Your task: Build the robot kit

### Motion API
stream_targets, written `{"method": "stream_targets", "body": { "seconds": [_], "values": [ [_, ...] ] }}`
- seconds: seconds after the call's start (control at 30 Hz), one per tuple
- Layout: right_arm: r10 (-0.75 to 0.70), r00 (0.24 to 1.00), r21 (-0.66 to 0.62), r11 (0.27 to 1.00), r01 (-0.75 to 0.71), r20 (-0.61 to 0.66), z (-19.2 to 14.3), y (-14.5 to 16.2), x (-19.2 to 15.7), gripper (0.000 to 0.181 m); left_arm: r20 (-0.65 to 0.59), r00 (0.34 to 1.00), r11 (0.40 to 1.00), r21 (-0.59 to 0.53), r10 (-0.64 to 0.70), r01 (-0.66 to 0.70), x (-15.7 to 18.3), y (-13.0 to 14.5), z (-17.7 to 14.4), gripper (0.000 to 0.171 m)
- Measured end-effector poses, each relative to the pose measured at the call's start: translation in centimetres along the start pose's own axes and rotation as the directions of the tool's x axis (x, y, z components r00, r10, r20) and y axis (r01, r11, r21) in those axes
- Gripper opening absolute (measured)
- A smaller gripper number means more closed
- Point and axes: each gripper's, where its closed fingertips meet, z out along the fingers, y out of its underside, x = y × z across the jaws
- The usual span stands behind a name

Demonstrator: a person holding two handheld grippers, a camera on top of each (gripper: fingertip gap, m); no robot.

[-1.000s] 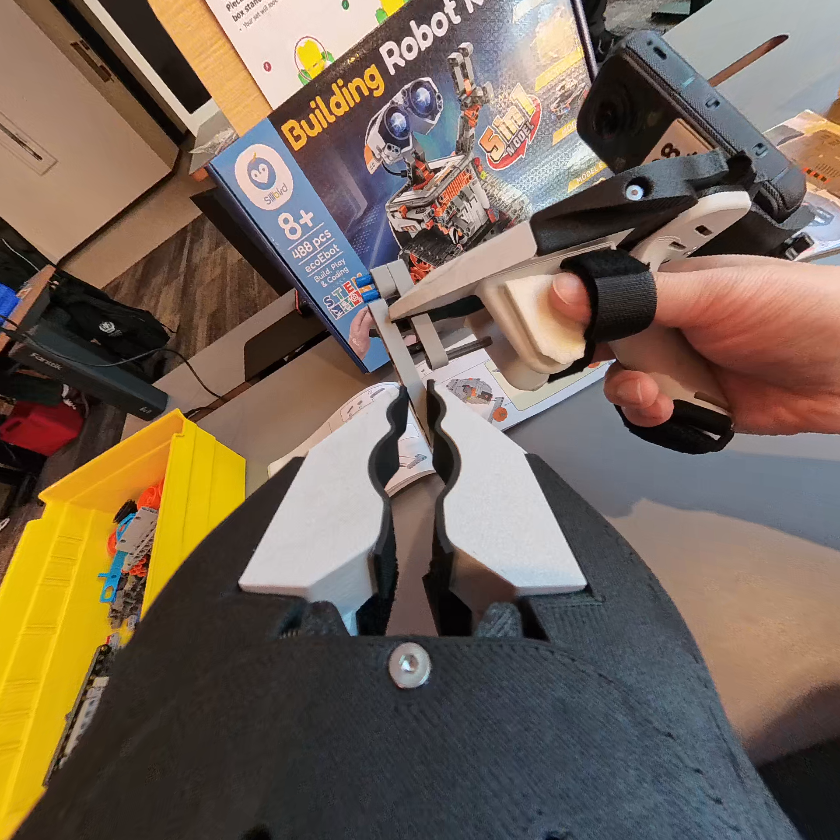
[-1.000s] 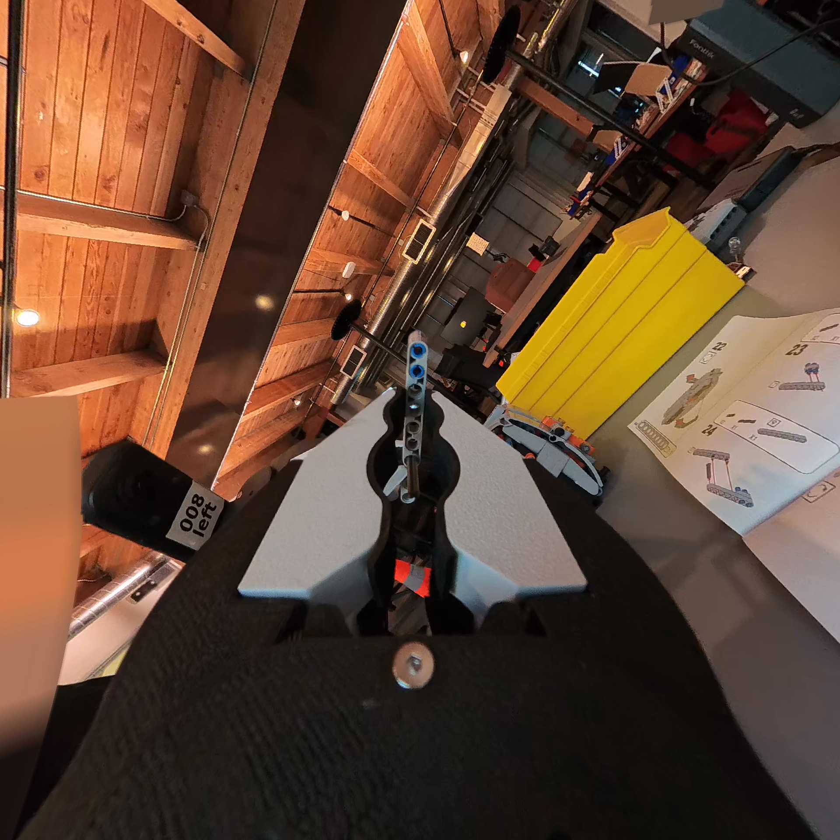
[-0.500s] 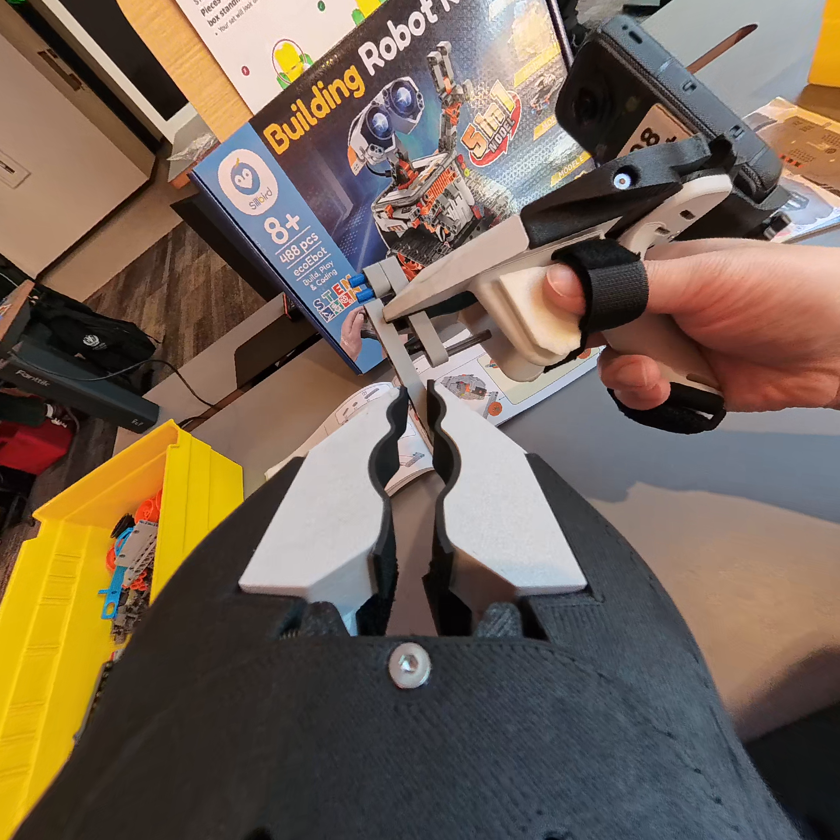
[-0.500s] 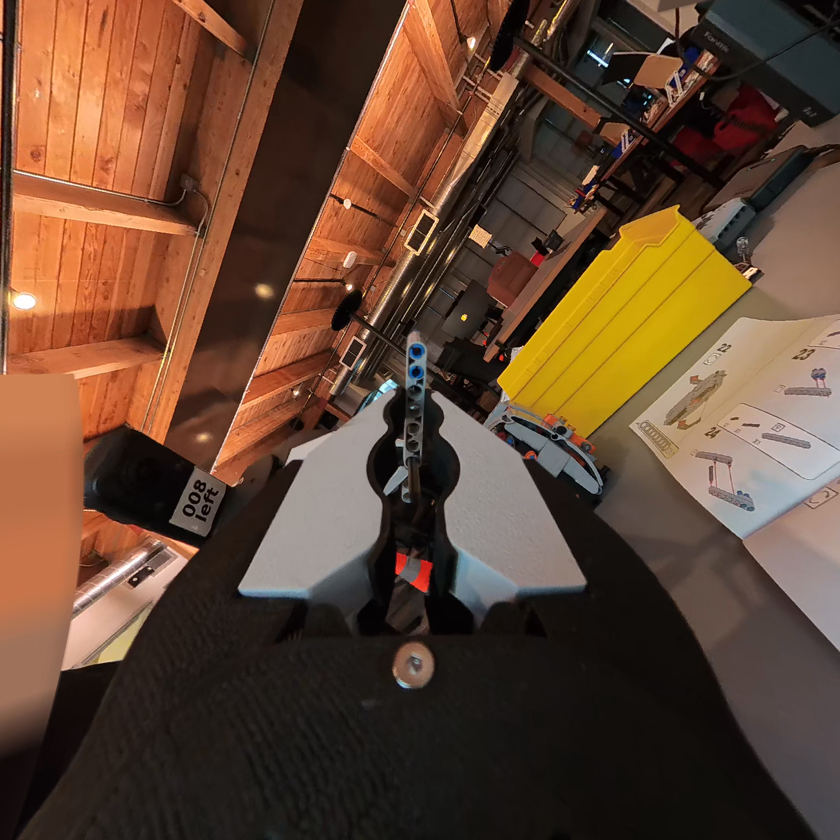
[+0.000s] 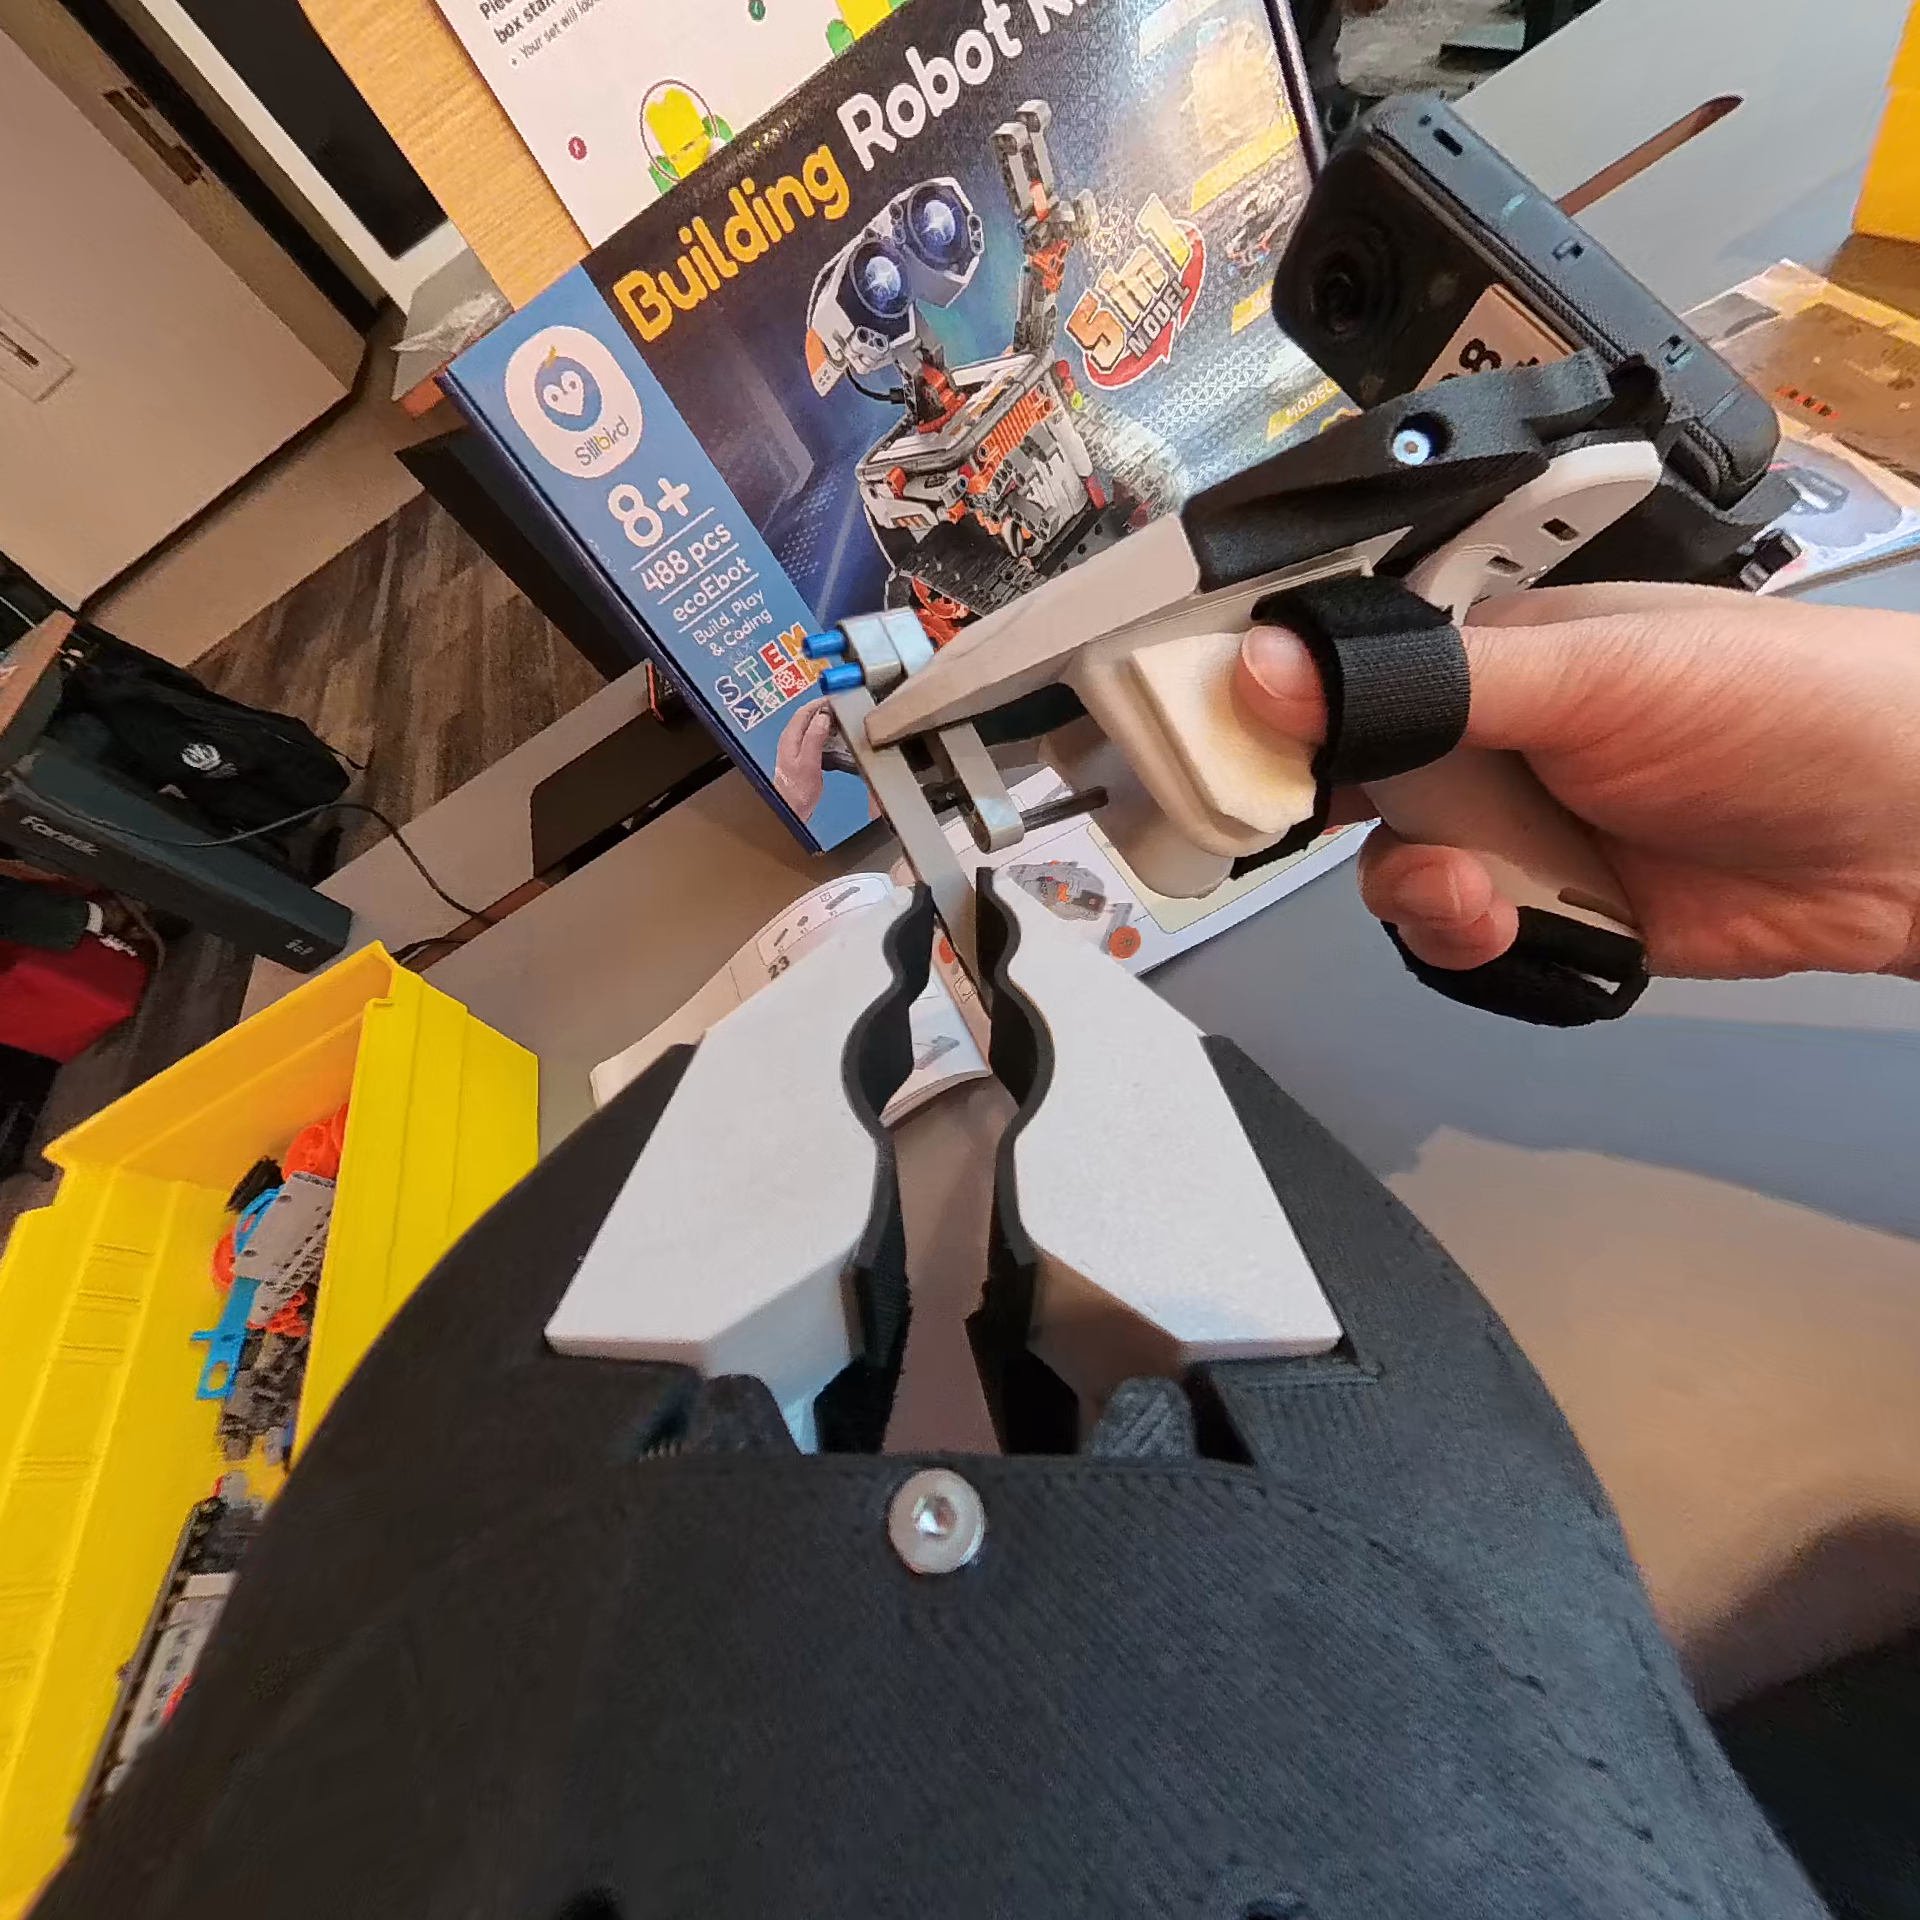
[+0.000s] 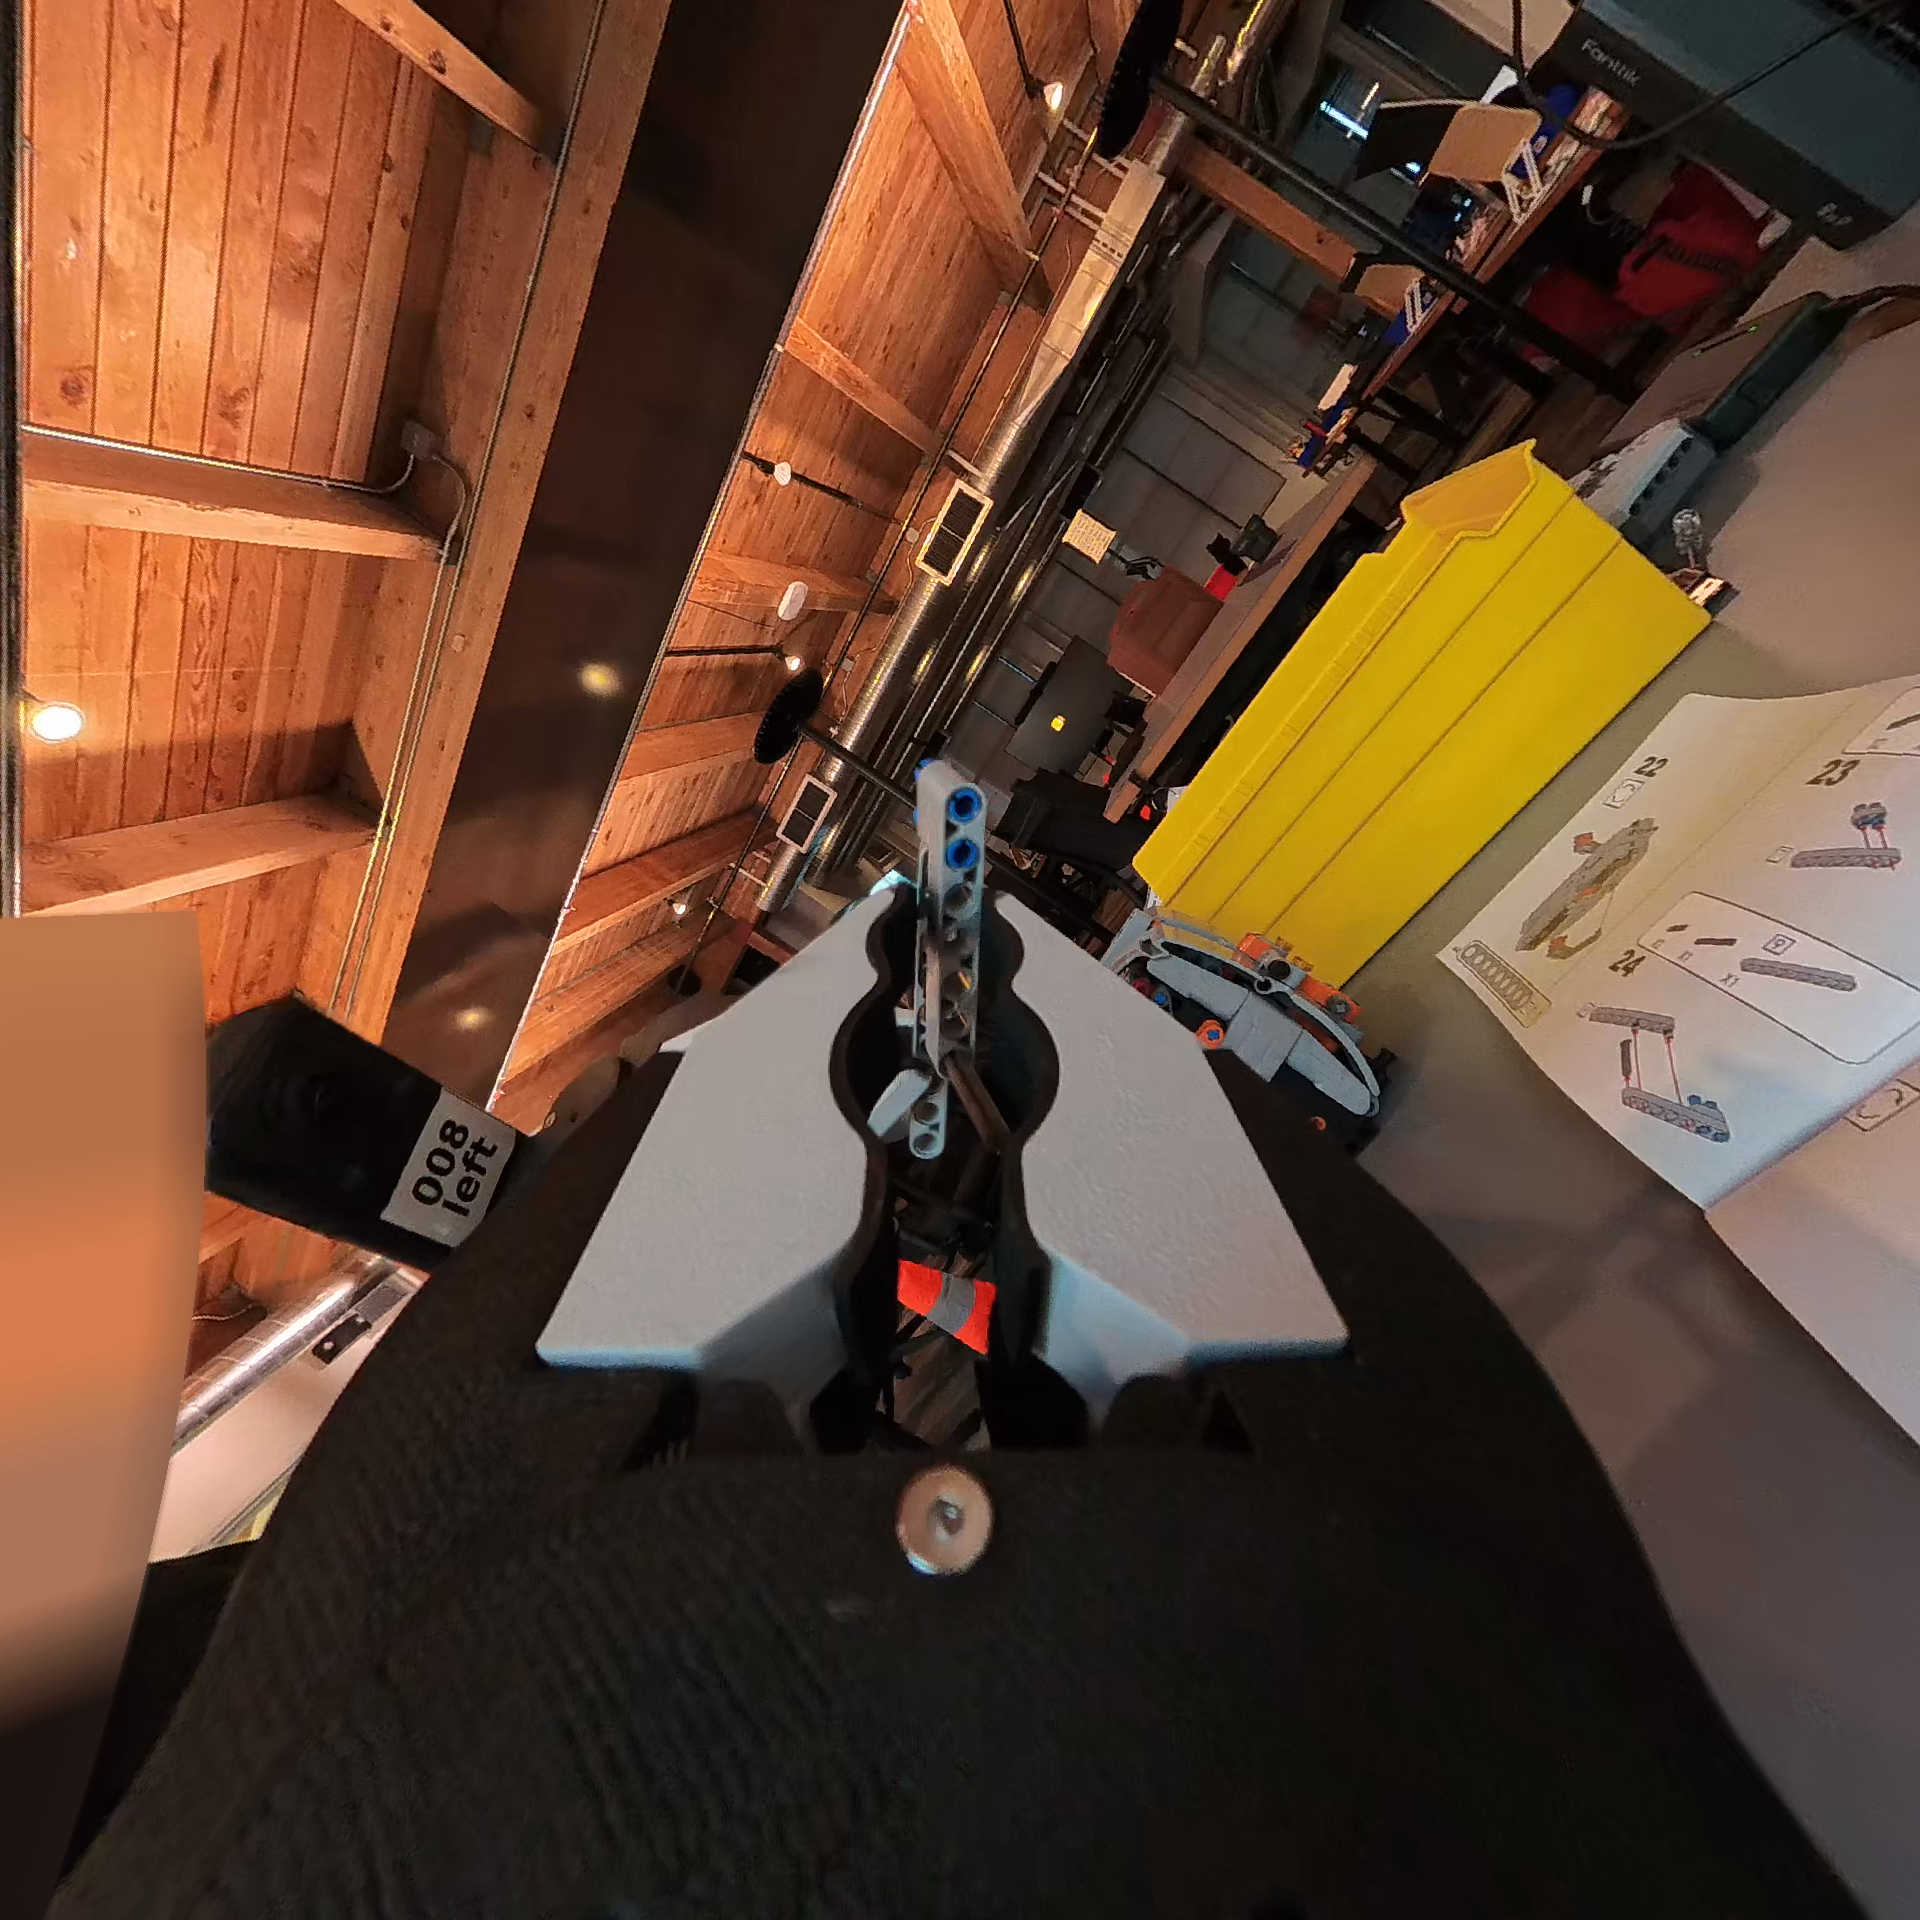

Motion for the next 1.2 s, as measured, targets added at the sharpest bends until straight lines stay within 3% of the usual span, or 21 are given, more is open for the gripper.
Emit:
{"method": "stream_targets", "body": {
  "seconds": [0.17,0.33,0.5,0.57,0.73,0.83,0.97,1.1,1.2],
  "values": [
    [0.001,1.0,0.005,1.0,-0.001,0.011,-0.1,0.0,0.0,0.005,0.05,0.991,0.992,-0.012,0.128,-0.127,0.1,0.1,0.1,0.006],
    [-0.07,0.998,-0.057,0.996,0.071,0.006,0.5,1.1,-0.3,0.004,-0.091,0.993,0.996,0.047,0.081,-0.077,2.4,-0.8,-0.1,0.0],
    [-0.121,0.991,-0.057,0.991,0.117,-0.06,-0.2,0.4,0.4,0.004,0.098,0.975,0.98,-0.024,0.201,-0.2,-0.2,0.7,-0.2,0.0],
    [-0.095,0.994,-0.055,0.994,0.092,-0.05,-0.8,-0.2,0.5,0.005,0.129,0.972,0.979,-0.077,0.197,-0.188,-1.1,2.4,-0.9,0.0],
    [-0.097,0.993,-0.059,0.994,0.093,-0.071,-1.6,-0.9,1.5,0.005,0.03,1.0,0.984,-0.179,0.001,0.005,-1.8,7.0,-4.1,0.003],
    [-0.104,0.991,-0.075,0.992,0.097,-0.087,-1.5,-0.6,2.2,0.004,-0.063,0.992,0.947,-0.309,-0.114,0.089,-1.1,10.6,-5.2,0.014],
    [-0.117,0.989,-0.115,0.988,0.106,-0.092,-1.2,0.3,2.6,0.005,-0.154,0.969,0.901,-0.418,-0.194,0.115,0.6,12.7,-4.7,0.016],
    [-0.168,0.981,-0.195,0.97,0.147,-0.094,-1.0,1.4,2.6,0.004,-0.114,0.982,0.893,-0.441,-0.151,0.087,0.1,14.6,-2.3,0.024],
    [-0.188,0.977,-0.232,0.959,0.161,-0.1,-1.0,1.9,2.9,0.005,-0.055,0.998,0.896,-0.443,-0.025,-0.002,-0.5,15.6,-0.1,0.031]
  ]
}}
